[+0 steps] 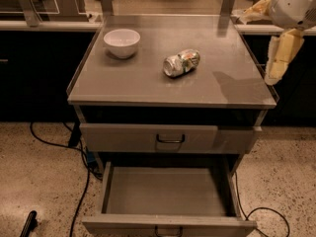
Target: Place 7up can into middle drawer
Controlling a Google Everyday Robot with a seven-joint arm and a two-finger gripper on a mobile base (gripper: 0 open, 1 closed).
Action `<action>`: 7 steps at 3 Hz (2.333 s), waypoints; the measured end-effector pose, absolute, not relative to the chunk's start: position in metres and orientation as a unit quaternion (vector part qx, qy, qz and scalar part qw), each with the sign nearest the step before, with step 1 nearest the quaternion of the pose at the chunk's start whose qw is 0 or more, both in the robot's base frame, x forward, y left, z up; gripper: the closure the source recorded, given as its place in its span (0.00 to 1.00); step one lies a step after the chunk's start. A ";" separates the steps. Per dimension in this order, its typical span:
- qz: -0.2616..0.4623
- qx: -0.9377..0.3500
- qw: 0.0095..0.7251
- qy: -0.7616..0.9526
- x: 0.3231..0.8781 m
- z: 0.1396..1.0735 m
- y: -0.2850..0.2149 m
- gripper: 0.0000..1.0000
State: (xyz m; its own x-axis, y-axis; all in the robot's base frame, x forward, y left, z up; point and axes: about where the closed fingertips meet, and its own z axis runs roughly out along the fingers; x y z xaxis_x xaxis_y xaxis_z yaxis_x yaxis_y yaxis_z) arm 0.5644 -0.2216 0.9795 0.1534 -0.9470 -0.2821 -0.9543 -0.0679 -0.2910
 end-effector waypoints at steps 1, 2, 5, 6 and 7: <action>0.024 -0.738 0.215 0.639 0.593 0.965 -0.208 0.00; 0.018 -0.736 0.225 0.639 0.600 0.965 -0.206 0.00; 0.025 -0.743 0.245 0.622 0.631 0.954 -0.194 0.00; 0.034 -0.759 0.249 0.601 0.649 0.949 -0.179 0.00; 0.046 -0.771 0.258 0.580 0.666 0.942 -0.160 0.00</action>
Offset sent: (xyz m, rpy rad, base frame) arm 0.0260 0.0124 -0.0128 0.0256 0.0053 0.0311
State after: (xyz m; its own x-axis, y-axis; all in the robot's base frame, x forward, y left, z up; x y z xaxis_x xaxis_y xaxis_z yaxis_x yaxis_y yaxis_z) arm 0.6660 -0.1600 0.9421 0.3239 -0.8703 -0.3711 -0.9182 -0.1946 -0.3451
